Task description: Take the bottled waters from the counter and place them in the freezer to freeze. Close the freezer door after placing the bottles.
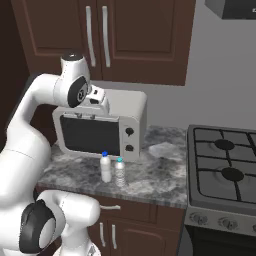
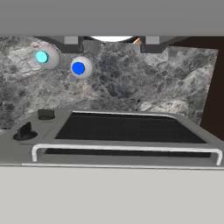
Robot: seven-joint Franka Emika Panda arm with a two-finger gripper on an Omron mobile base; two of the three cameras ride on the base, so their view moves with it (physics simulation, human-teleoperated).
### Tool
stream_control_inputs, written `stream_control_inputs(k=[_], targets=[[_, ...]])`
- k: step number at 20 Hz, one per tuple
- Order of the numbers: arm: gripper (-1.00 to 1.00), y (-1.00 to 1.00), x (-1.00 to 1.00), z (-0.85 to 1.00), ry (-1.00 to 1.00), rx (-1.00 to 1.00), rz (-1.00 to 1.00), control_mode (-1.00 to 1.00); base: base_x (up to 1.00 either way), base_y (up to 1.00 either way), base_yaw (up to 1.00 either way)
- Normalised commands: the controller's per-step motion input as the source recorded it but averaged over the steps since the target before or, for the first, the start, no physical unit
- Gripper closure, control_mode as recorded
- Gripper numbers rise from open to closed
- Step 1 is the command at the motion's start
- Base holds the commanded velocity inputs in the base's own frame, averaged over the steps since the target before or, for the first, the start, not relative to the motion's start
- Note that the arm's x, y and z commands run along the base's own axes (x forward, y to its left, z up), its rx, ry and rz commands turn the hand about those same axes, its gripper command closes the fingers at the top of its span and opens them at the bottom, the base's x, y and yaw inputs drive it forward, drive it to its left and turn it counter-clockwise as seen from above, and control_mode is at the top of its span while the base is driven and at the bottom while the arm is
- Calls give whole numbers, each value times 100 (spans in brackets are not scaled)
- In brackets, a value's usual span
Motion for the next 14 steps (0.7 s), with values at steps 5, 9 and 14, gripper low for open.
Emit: stream_control_inputs(k=[5, 9, 14], targets=[[-100, -29, 1, -1, 0, 2, 0, -100, 0, 0, 0], [-100, -97, -47, 3, -24, 15, 10, -100, 0, 0, 0], [-100, -92, -48, 1, -30, 7, 15, -100, 0, 0, 0]])
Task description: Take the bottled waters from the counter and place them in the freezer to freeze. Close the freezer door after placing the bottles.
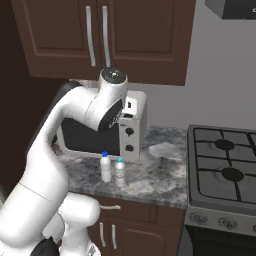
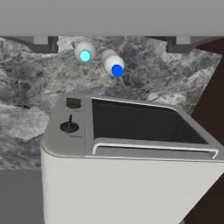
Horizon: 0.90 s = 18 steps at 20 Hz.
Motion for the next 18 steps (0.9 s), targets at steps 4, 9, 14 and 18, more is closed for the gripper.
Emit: stream_control_inputs(k=[4, 9, 14, 18], targets=[[-100, -89, -64, -2, -34, 3, 30, -100, 0, 0, 0], [-100, -68, -59, -4, -45, 1, 33, -100, 0, 0, 0], [-100, -34, -50, -31, -66, 4, 45, -100, 0, 0, 0], [-100, -13, -53, -52, -50, 1, 40, -100, 0, 0, 0]])
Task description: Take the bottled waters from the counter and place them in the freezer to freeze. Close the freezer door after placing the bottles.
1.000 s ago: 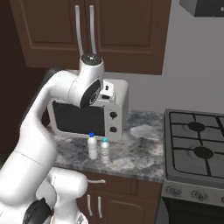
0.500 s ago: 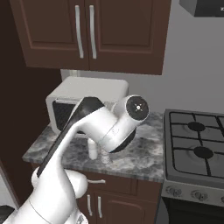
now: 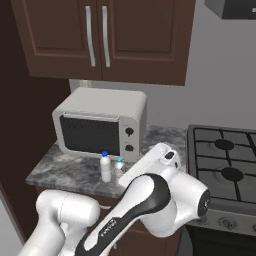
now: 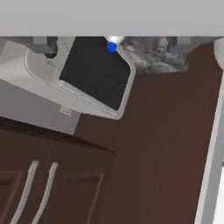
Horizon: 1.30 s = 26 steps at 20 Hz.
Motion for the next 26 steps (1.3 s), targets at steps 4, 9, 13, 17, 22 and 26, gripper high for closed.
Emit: stream_control_inputs(k=[4, 9, 13, 17, 22, 26], targets=[[-100, 1, -5, -76, -22, 0, 32, -100, 0, 0, 0], [-100, 0, 1, -18, -2, 0, 3, -100, 0, 0, 0], [-100, 0, 4, -31, 2, 0, 0, -100, 0, 0, 0], [-100, 12, 16, -60, 17, 0, 0, -100, 0, 0, 0], [-100, 9, 21, -39, 10, 1, 0, -100, 0, 0, 0], [-100, 24, 40, -37, 16, 2, 0, -100, 0, 0, 0]])
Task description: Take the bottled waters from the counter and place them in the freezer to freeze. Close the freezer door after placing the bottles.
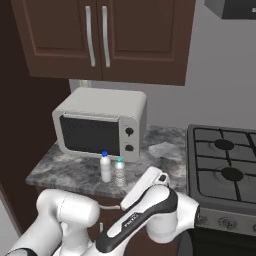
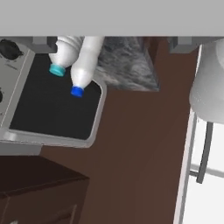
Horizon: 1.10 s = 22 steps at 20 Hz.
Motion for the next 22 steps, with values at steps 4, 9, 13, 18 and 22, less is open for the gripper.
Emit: stream_control_inputs(k=[4, 9, 13, 18, 22], targets=[[-100, 31, 48, -31, 20, 0, 0, -100, 0, 0, 0], [-100, 11, 38, -29, 8, 0, 0, -100, 0, 0, 0], [-100, 0, 42, -22, 1, 0, 0, -100, 0, 0, 0], [-100, 0, 44, -17, 0, 0, 0, -100, 0, 0, 0], [-100, 0, 36, -16, 0, 0, 0, -100, 0, 0, 0]])
